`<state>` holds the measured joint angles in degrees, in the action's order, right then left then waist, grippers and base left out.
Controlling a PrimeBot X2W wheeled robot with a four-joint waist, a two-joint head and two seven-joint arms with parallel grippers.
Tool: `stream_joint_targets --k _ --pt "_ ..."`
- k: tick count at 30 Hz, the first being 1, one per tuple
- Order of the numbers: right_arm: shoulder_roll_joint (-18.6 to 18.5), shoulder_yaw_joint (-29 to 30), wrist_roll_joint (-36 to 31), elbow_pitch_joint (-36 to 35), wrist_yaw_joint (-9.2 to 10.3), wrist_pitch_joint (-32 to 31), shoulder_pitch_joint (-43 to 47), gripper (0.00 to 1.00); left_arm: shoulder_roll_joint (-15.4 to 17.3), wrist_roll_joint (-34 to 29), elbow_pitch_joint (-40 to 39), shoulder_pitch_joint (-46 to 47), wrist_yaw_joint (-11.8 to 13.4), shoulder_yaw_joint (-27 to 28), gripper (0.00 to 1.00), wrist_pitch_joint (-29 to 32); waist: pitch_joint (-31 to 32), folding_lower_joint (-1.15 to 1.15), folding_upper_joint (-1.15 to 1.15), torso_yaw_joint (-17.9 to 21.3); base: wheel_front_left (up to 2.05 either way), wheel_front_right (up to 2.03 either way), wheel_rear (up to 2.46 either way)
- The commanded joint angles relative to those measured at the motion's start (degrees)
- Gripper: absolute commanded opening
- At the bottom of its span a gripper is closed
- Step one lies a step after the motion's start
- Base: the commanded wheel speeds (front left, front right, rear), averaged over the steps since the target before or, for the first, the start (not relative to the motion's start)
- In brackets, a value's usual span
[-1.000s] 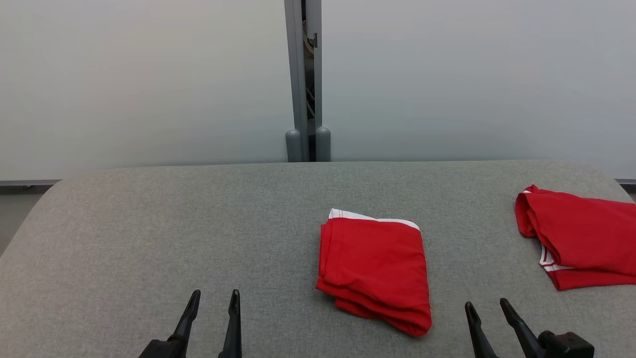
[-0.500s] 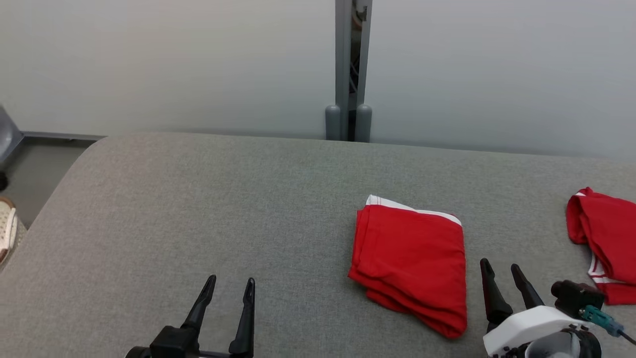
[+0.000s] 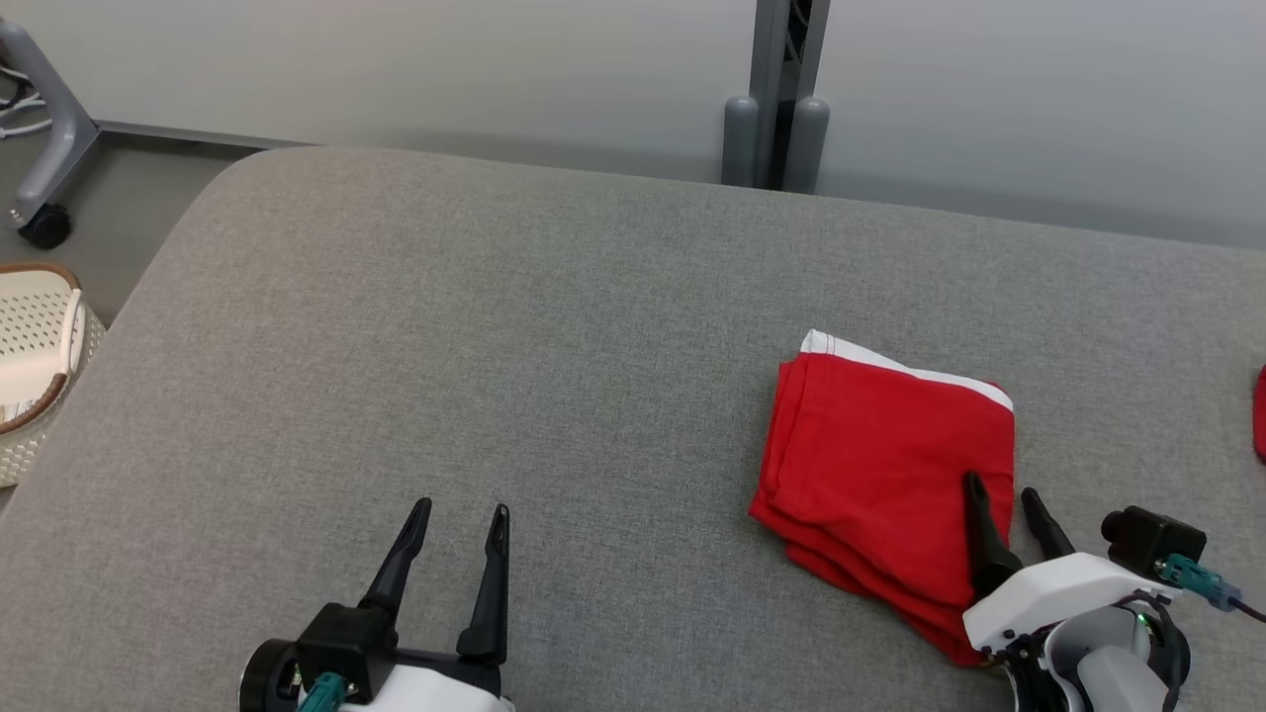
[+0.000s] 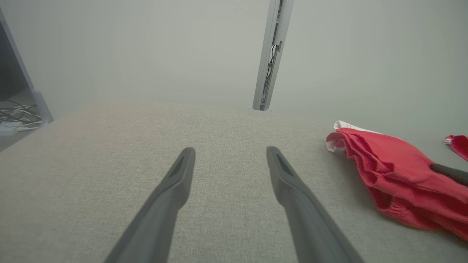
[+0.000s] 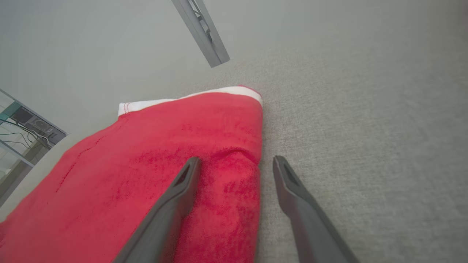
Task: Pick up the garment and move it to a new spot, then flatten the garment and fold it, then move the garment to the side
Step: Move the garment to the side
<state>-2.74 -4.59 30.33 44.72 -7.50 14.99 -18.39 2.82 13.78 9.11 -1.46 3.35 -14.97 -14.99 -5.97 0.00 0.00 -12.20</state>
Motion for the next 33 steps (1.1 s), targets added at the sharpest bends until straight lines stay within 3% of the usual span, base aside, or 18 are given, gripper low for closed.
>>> stream_joint_targets --k 1,8,9,12,13,22,33 --pt "-0.36 -0.18 0.92 0.97 0.03 0.23 -1.11 1.0 0.22 0.32 -0.1 1.48 -0.16 0.08 1.0 -0.27 -1.12 0.0 0.0 -0.56 0.0 0.0 0.0" --pt "-0.13 -1.47 2.05 6.87 0.01 0.07 -3.82 0.97 0.23 0.75 -0.08 2.58 -0.04 -0.22 1.0 -0.27 -2.85 0.0 0.0 -1.0 0.0 0.0 0.0" --pt "-0.07 -1.45 1.86 7.17 0.01 0.07 -4.12 0.56 0.22 0.85 -0.16 2.73 0.04 -0.23 1.0 -0.27 -3.1 0.0 0.0 -0.99 0.0 0.0 0.0" --pt "0.06 -1.5 1.73 6.72 0.01 0.05 -4.58 0.11 0.22 0.96 -0.33 3.14 0.25 -0.27 1.0 -0.27 -3.67 0.0 0.0 -0.93 0.0 0.0 0.0" --pt "0.07 -1.53 1.41 6.08 0.01 0.04 -4.53 0.0 0.21 0.97 -0.4 3.19 0.28 -0.21 1.0 -0.27 -3.83 0.0 0.0 -0.81 0.0 0.0 0.0" --pt "-0.6 -0.27 -6.03 -3.4 0.02 0.14 -3.53 0.0 0.22 0.6 -0.7 3.33 0.1 0.33 1.0 -0.27 -4.45 0.0 0.0 1.94 0.0 0.0 0.0" --pt "-1.92 -0.29 -18.13 -12.49 0.02 0.15 -3.65 0.0 0.23 -1.42 -1.42 4.22 -1.17 1.8 1.0 -0.27 -5.63 0.0 0.0 9.2 0.0 0.0 0.0"
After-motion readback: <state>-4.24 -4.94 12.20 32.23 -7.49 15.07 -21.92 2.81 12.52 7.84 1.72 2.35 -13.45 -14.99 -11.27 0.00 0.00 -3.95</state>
